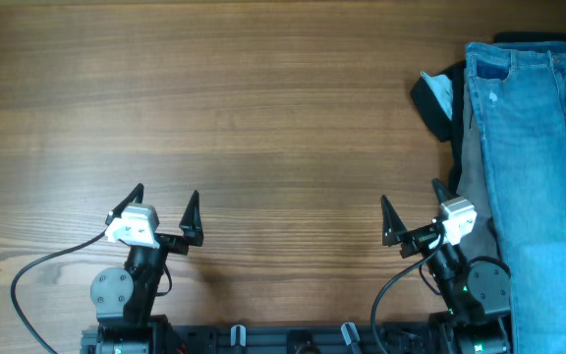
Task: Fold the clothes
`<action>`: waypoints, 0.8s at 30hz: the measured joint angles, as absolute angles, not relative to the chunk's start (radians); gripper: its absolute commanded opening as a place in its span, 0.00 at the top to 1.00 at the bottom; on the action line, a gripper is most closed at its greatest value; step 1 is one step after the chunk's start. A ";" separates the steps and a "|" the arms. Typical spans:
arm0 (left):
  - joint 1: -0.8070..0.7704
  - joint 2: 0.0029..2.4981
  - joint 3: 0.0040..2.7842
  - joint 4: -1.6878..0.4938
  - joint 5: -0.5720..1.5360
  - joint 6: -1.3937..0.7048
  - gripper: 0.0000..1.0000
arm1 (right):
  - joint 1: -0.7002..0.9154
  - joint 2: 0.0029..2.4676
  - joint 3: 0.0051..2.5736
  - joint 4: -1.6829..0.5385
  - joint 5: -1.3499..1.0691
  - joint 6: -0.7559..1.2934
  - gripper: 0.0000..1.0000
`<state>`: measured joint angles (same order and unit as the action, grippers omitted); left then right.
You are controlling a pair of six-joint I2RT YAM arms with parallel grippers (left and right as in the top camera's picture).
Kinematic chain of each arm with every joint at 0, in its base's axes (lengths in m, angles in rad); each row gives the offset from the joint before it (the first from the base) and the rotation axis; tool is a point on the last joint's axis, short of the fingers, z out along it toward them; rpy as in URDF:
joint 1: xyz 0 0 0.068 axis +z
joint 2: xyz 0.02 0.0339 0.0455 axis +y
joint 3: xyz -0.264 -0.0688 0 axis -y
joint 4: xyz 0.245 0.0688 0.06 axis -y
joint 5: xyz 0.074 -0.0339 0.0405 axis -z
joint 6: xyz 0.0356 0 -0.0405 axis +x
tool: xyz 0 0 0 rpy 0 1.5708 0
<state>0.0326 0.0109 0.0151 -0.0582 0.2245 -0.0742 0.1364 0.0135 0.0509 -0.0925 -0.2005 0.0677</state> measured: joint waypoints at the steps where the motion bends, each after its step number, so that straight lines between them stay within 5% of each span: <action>1: 0.033 0.011 0.015 -0.058 0.224 -0.074 0.00 | 0.136 0.014 0.051 -0.093 -0.200 0.068 0.00; 24: 0.033 0.014 0.015 -0.059 0.201 -0.069 0.00 | 0.136 0.014 0.051 -0.093 -0.200 0.068 0.00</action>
